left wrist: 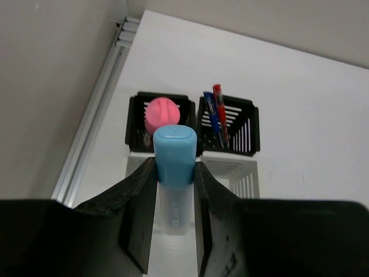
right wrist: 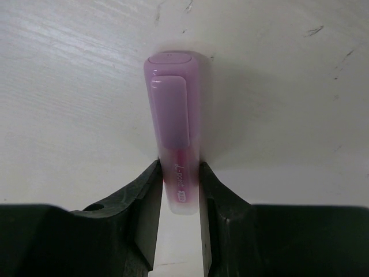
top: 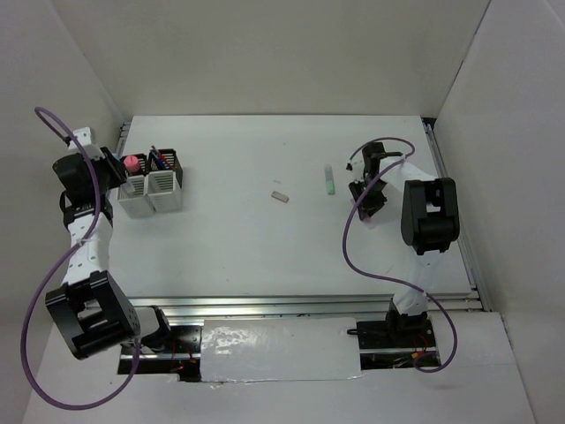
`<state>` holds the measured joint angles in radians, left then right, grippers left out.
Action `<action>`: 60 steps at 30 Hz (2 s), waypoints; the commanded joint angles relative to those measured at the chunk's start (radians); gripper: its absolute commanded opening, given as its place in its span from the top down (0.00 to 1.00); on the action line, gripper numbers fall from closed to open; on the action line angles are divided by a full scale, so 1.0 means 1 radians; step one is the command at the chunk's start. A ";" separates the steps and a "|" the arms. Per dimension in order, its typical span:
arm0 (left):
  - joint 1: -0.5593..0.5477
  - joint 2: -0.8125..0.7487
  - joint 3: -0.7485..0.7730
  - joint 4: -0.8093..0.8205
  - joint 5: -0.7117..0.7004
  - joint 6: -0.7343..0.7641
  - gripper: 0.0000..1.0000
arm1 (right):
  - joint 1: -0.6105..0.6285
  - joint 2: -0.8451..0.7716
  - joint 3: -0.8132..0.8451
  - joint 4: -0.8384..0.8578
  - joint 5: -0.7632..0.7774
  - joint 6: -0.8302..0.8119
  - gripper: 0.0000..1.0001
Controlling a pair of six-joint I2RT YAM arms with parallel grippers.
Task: Sort the stationery into containers
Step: Place the pen in the storage box, then pick up the pen from the center of the board.
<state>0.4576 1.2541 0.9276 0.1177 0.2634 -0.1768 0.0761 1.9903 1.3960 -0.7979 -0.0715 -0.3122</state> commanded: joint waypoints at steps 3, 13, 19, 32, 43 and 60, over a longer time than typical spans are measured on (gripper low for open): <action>0.009 0.065 0.014 0.281 -0.055 0.072 1.00 | 0.005 -0.034 0.021 -0.047 -0.080 -0.005 0.99; 0.012 0.182 0.019 0.349 -0.038 0.048 0.92 | 0.004 -0.111 0.044 -0.061 -0.177 0.004 1.00; 0.004 0.228 0.019 0.356 -0.044 0.048 0.74 | 0.004 -0.174 0.052 -0.066 -0.250 0.028 1.00; 0.000 0.240 0.005 0.309 -0.010 0.059 0.09 | 0.037 -0.291 0.124 -0.081 -0.476 0.067 1.00; -0.110 0.088 0.138 0.273 0.454 -0.337 0.16 | 0.166 -0.447 0.095 0.124 -0.669 0.156 1.00; -0.632 0.057 0.080 0.419 0.597 -0.681 0.12 | 0.474 -0.458 0.166 0.341 -0.696 0.239 1.00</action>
<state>-0.1566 1.3075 0.9943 0.4747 0.8444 -0.8112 0.5228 1.5345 1.4982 -0.5274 -0.7765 -0.0910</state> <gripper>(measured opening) 0.879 0.348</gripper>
